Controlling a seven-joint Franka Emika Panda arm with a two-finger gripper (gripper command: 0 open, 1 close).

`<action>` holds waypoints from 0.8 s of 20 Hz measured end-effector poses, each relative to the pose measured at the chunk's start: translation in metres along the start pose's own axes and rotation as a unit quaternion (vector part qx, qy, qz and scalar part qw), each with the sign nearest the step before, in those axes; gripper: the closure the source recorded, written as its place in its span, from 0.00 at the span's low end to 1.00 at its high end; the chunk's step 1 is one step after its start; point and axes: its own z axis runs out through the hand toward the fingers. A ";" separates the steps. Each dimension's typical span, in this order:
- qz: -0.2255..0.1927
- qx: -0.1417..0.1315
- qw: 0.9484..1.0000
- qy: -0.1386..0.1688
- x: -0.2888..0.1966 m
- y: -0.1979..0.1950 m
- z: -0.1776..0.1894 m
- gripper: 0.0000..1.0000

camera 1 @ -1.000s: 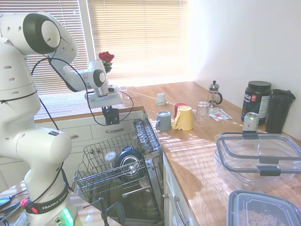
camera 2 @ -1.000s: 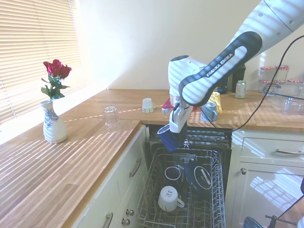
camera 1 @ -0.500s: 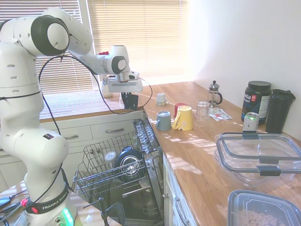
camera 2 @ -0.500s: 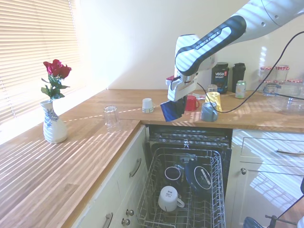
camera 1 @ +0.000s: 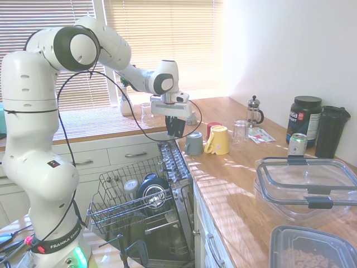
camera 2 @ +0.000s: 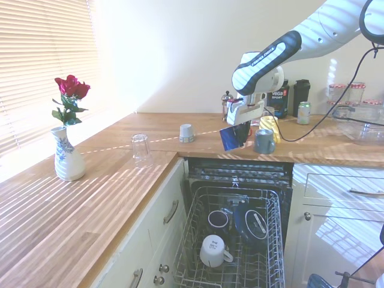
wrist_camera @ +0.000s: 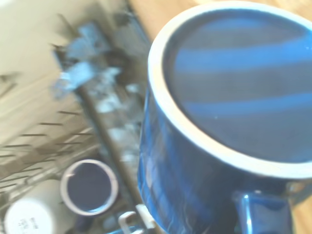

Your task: Unload the mug from the dish rack

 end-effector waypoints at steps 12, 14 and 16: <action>0.015 -0.003 1.000 -0.003 0.046 0.007 0.048 1.00; 0.024 -0.006 1.000 0.003 0.051 0.002 0.048 0.00; 0.032 -0.010 0.999 0.008 0.054 -0.004 0.049 0.00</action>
